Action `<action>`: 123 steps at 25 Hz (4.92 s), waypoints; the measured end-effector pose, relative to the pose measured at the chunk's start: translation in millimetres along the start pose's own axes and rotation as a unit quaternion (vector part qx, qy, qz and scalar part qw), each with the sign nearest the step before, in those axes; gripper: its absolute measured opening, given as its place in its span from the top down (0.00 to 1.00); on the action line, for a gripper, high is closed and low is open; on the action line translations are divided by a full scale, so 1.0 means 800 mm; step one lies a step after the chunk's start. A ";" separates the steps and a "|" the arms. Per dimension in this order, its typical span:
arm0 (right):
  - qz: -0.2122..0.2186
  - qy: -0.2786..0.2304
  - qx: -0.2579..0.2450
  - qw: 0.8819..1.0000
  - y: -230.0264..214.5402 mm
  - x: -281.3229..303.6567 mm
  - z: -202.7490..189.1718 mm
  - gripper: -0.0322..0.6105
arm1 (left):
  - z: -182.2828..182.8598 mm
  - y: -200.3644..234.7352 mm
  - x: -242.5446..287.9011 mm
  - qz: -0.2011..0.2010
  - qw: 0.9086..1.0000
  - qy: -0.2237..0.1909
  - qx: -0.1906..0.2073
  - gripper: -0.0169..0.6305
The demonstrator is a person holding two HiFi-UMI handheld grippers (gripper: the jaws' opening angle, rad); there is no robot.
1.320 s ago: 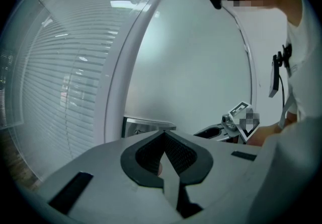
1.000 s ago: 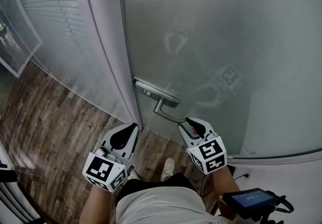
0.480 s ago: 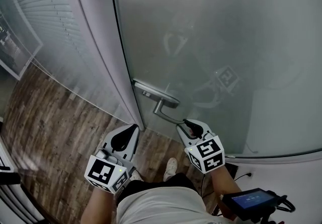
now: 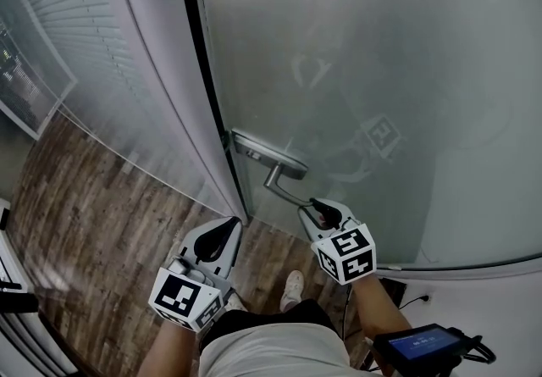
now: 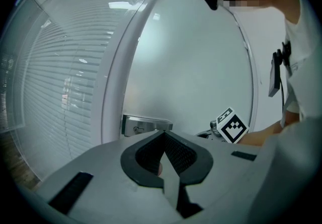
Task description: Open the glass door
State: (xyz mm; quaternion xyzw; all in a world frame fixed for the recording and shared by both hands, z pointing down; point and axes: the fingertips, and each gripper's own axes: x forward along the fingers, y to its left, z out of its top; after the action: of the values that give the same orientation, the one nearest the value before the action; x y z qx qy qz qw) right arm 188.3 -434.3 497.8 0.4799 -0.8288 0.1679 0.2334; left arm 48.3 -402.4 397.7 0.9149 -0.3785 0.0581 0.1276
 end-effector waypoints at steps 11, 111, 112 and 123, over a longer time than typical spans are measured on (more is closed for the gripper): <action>-0.011 -0.005 0.014 1.000 -0.009 0.012 0.003 0.78 | -0.017 -0.017 -0.024 -0.006 1.000 0.004 0.001 0.97; -0.243 -0.300 -0.010 0.923 -0.160 -0.216 0.205 0.90 | 0.000 -0.031 -0.012 -0.032 0.999 -0.028 0.023 0.97; -0.242 -0.303 -0.012 0.922 -0.137 -0.223 0.204 0.92 | -0.002 -0.030 -0.027 -0.036 0.999 -0.028 0.026 0.97; -0.191 -0.289 -0.062 0.936 0.103 -0.236 0.146 0.95 | -0.034 -0.010 -0.163 -0.062 0.996 -0.030 0.060 0.97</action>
State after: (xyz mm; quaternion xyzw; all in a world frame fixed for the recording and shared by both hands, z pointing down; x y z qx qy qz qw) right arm 171.2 -317.2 292.4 0.6414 -0.7622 -0.0776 0.0412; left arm -38.8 -301.3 395.7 0.9440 -0.3205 0.0452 0.0647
